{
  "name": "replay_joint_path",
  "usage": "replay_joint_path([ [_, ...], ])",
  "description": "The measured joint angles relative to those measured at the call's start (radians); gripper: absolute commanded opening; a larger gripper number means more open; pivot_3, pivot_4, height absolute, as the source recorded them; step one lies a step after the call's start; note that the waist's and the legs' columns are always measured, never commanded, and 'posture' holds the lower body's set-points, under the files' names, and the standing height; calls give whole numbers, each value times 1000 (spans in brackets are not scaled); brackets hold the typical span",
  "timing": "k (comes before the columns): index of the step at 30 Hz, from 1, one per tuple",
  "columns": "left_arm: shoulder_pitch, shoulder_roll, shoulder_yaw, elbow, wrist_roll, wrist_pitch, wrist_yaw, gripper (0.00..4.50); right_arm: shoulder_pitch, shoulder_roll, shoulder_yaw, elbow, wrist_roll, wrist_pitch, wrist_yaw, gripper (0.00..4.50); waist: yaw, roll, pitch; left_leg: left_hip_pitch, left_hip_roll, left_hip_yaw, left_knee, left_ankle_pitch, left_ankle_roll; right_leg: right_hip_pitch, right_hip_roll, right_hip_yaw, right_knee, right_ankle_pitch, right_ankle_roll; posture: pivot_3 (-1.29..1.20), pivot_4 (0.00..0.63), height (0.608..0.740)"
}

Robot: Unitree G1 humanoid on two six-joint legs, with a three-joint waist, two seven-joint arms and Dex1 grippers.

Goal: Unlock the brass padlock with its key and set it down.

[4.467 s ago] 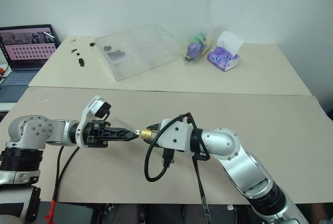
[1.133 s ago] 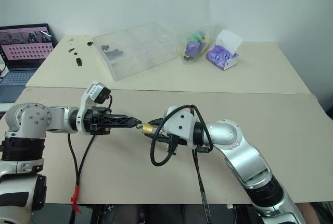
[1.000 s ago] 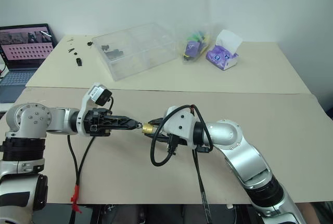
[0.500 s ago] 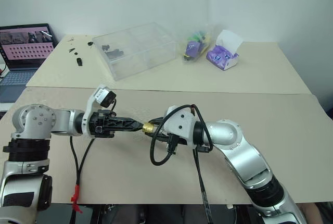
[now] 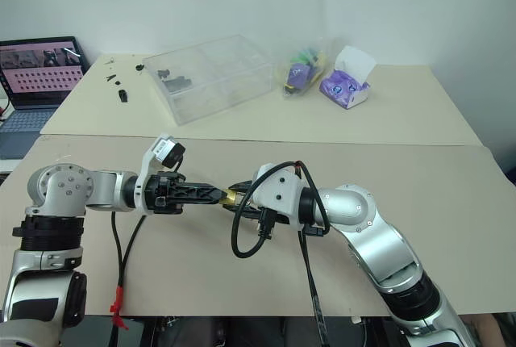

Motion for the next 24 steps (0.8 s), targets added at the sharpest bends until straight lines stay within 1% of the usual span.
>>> replay_joint_path([
  [1,0,-2,1,0,0,0,2,2140,0,0,0,0,0,0,0,935,0,0,0,0,0,0,0,0,0,0,0,0,0,0,0,0,150,740],
  [2,0,-3,1,0,0,0,4,1688,0,0,0,0,0,0,0,935,0,0,0,0,0,0,0,0,0,0,0,0,0,0,0,0,150,740],
  [6,1,-3,1,3,3,-2,16,198,-7,-1,0,-5,2,0,1,935,-1,0,0,0,0,0,0,0,0,0,0,0,0,0,0,0,150,740],
  [7,1,-3,2,3,2,-2,16,4,-8,-1,1,-5,2,0,1,935,-1,0,0,0,0,0,0,0,0,0,0,0,0,0,0,0,150,740],
  [24,1,-8,0,4,4,-16,19,8,-10,-6,1,-5,-1,0,-2,935,0,0,0,0,0,0,0,0,0,0,0,0,0,0,0,0,150,740],
])
